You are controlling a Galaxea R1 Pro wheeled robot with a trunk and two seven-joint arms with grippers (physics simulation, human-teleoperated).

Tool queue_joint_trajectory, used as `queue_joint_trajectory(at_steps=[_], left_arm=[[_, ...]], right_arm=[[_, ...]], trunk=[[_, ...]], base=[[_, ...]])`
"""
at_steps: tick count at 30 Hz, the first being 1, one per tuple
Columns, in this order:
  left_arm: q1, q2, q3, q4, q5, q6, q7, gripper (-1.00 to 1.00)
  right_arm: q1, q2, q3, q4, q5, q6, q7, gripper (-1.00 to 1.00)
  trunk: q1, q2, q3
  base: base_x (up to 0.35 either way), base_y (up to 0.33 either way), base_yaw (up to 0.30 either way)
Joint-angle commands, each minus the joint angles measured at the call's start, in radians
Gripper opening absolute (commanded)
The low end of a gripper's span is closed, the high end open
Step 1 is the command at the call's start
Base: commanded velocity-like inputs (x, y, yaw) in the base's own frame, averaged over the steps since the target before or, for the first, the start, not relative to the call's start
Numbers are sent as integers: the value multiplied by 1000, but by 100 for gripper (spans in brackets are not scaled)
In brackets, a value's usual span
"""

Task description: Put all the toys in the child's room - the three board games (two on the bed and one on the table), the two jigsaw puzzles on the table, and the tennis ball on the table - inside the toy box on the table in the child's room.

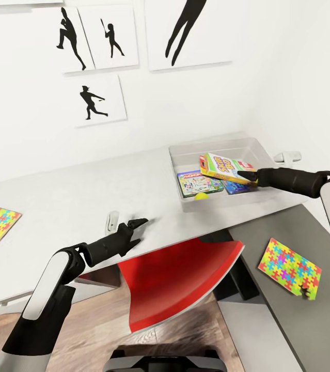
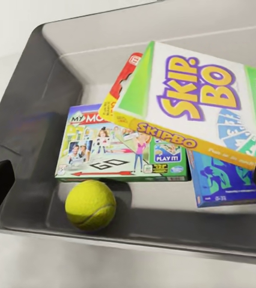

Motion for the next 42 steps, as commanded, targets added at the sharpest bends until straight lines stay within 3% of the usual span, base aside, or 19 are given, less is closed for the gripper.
queue_joint_trajectory(at_steps=[1,10,27,42], left_arm=[[-1,1,-1,-1,10,-1,10,100],[-1,1,0,-1,10,0,10,100],[-1,2,1,0,9,1,10,100],[-1,2,0,-1,10,2,9,100]], right_arm=[[-1,-1,0,0,10,3,10,100],[-1,2,0,0,9,3,8,100],[-2,32,0,1,14,3,6,100],[-3,36,0,1,16,3,5,100]], trunk=[[1,-2,-1],[1,-2,-1],[1,-2,-1],[1,-2,-1]], base=[[-1,0,55],[-1,0,167],[0,0,260],[0,0,278]])
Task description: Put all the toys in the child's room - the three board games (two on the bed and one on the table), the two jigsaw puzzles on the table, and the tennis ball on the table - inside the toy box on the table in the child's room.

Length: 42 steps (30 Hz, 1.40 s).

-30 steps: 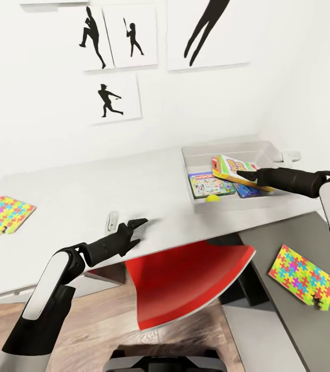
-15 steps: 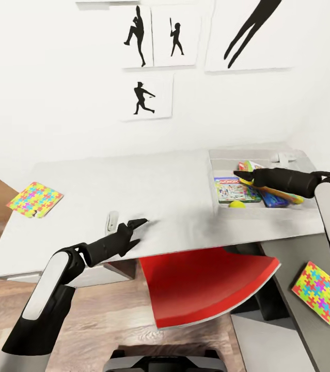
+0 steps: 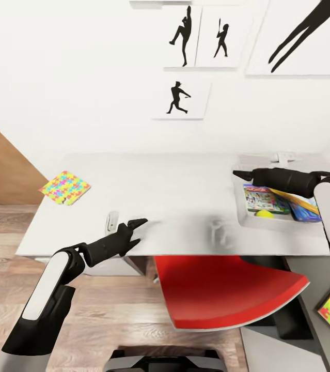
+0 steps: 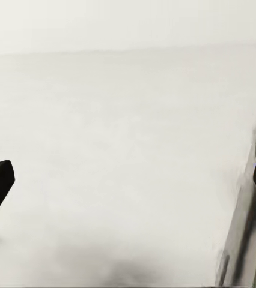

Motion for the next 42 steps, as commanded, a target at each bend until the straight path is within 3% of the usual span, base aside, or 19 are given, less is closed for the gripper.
queue_joint_trajectory(at_steps=[1,21,29,42], left_arm=[[-1,0,-1,-1,10,-1,10,100],[-1,0,-2,-1,11,0,9,100],[-1,0,-2,-1,11,0,4,100],[-1,0,-2,-1,11,0,0,100]], right_arm=[[-1,0,0,-1,10,3,10,100],[0,2,1,-1,12,3,10,100],[2,5,1,-1,12,3,9,100],[7,7,1,5,11,3,9,100]], trunk=[[1,-2,-1],[1,-2,-1],[1,-2,-1],[1,-2,-1]], base=[[0,0,280],[0,22,280],[0,208,197],[0,286,43]])
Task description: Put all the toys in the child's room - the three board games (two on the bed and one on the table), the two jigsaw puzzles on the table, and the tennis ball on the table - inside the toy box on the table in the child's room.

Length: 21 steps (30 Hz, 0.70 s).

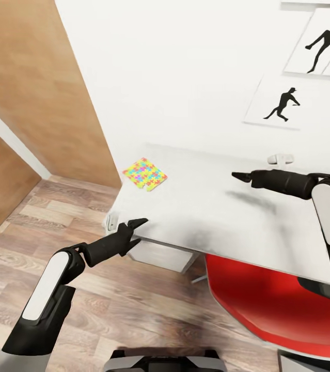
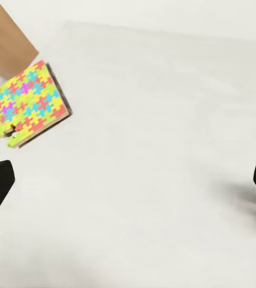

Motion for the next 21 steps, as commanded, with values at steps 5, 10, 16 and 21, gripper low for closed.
queue_joint_trajectory(at_steps=[5,10,16,21], left_arm=[[-1,1,-1,-1,10,0,3,100],[-1,2,-1,-1,10,0,-5,100],[-1,2,-3,-1,9,0,-12,100],[-1,5,-5,-1,9,0,-14,100]], right_arm=[[1,1,0,16,10,3,9,100],[2,2,0,81,9,3,7,100],[1,2,-2,187,8,3,6,100],[0,2,-3,269,7,3,6,100]], trunk=[[1,-2,-1],[1,-2,-1],[1,-2,-1],[1,-2,-1]], base=[[30,317,10],[79,324,4],[124,324,2],[167,309,1]])
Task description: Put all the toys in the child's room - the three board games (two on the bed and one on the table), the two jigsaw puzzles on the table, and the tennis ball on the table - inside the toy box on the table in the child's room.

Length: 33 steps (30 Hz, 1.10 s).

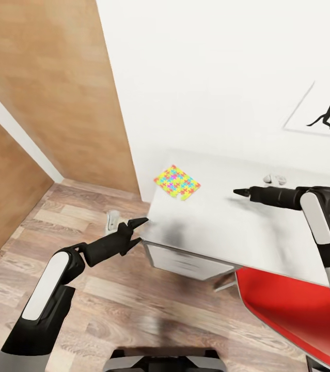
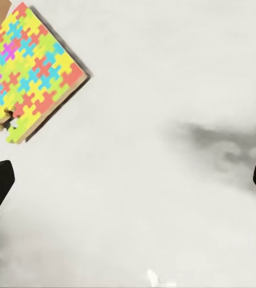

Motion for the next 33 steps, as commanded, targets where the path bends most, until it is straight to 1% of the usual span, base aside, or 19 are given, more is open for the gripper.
queue_joint_trajectory(at_steps=[1,4,6,10,21,23,24,26,27,30,31,33], left_arm=[[-1,2,-2,-1,10,-1,9,100],[-1,3,-2,-1,10,-1,9,100],[-1,7,-4,-1,10,-1,8,100],[-1,11,-5,-1,10,-1,8,100],[-1,22,-4,0,8,-1,7,100],[0,31,-3,1,7,-1,8,100],[0,31,-3,1,7,-1,8,100],[0,43,-1,2,7,-2,8,100],[0,43,-1,2,7,-2,8,100],[3,64,1,7,7,-2,10,100],[3,64,1,7,7,-2,10,100],[8,79,3,11,8,-4,12,100]], right_arm=[[-1,-1,0,21,8,3,9,100],[-1,-1,0,37,8,3,9,100],[0,-1,0,61,9,-17,9,100],[0,-1,0,76,10,-36,8,100],[0,-2,0,122,10,-68,9,100],[0,-2,-1,145,8,-73,10,100],[0,-2,-1,145,8,-73,10,100],[0,-3,-2,166,7,-77,13,100],[0,-3,-2,166,7,-77,13,100],[0,-3,-2,186,5,-80,16,100],[0,-3,-2,186,5,-80,16,100],[0,-4,-2,194,4,-81,18,100]], trunk=[[1,-2,-1],[1,-2,-1],[1,-2,-1],[1,-2,2],[1,-2,15],[1,-2,18],[1,-2,20],[1,-2,23],[1,-2,24],[1,-2,29],[1,-2,31],[1,-2,34]], base=[[202,286,1],[209,278,0],[227,258,0],[238,241,0],[238,183,0],[126,88,0],[112,78,0],[81,56,0],[72,50,0],[47,32,0],[37,26,0],[26,18,0]])
